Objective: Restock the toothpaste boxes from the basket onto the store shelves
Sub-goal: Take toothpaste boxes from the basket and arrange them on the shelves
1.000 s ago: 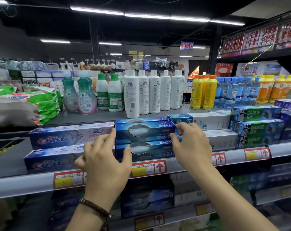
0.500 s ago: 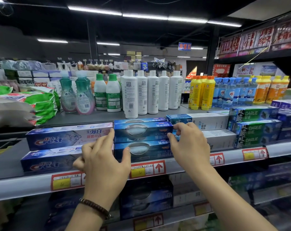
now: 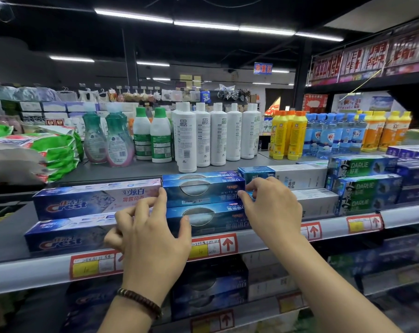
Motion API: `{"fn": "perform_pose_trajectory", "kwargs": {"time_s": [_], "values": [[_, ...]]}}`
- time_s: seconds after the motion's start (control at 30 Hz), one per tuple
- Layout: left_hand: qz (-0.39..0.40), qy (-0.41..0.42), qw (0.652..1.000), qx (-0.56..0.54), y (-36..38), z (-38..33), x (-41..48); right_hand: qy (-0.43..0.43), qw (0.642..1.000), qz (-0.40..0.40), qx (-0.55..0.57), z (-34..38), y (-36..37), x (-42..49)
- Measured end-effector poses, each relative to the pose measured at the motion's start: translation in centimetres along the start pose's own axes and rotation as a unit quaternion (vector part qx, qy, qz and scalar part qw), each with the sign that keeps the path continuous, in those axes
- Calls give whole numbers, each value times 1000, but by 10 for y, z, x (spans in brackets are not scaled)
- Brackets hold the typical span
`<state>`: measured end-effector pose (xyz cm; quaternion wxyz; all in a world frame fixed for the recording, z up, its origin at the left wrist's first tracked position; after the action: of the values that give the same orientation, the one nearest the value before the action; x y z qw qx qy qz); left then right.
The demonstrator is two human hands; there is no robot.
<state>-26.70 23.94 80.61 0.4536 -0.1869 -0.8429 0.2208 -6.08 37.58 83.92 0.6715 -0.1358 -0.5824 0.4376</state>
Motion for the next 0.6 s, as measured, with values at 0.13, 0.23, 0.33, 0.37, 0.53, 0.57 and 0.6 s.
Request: {"fn": "perform_pose_trajectory", "kwargs": {"time_s": [0.13, 0.23, 0.33, 0.37, 0.53, 0.57, 0.6], "values": [[-1, 1, 1000, -4, 0, 1, 0, -4, 1000, 0, -11, -1, 0, 2], [2, 3, 1000, -3, 0, 1, -1, -2, 1000, -3, -12, -1, 1, 2], [5, 5, 1000, 1, 0, 1, -1, -1, 1000, -6, -10, -1, 1, 2], [4, 6, 1000, 1, 0, 1, -1, -2, 1000, -7, -8, -1, 1, 2], [2, 5, 1000, -1, 0, 3, 0, -5, 1000, -7, 10, -2, -1, -1], [2, 5, 1000, -2, 0, 3, 0, -6, 1000, -6, 15, -3, -1, -1], [2, 6, 1000, -3, 0, 3, 0, -7, 1000, -5, 19, -3, -2, -2]]}}
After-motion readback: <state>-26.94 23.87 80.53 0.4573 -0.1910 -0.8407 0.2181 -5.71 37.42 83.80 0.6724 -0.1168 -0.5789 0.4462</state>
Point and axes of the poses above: each hand's wrist, its own x-axis towards the middle knuckle, its own y-axis out of the palm, z = x × y, the point moved 6 cm from there along x, towards the middle knuckle, and after that the axes turned 6 degrees about -x, right-handed, at the moved point
